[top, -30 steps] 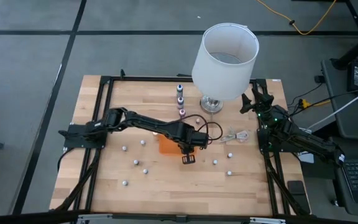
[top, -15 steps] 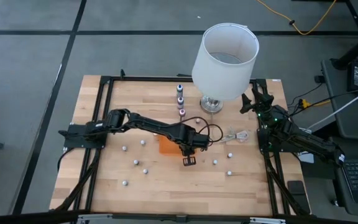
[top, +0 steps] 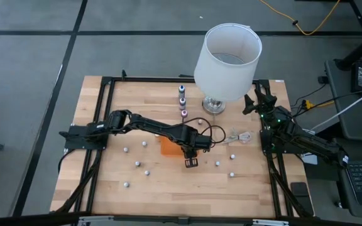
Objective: Pick & Place food coloring
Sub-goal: Put the small green food coloring bottle into the orange bin, then put the left small red food coloring bottle into the orange bin
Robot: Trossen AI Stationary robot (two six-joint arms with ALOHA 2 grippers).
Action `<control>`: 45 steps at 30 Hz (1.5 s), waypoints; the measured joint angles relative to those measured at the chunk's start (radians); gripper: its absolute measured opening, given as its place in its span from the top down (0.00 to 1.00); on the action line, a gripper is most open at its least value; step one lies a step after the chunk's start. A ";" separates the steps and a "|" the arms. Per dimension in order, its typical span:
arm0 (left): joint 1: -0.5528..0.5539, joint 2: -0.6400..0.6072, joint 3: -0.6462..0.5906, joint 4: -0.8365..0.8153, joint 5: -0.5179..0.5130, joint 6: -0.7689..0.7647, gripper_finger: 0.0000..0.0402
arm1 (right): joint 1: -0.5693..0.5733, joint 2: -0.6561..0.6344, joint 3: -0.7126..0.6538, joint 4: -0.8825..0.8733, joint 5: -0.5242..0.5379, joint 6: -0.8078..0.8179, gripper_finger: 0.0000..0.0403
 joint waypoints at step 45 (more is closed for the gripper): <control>0.027 -0.465 0.002 -0.584 -0.410 -0.639 0.45 | 0.000 0.000 0.000 0.000 0.000 0.000 0.20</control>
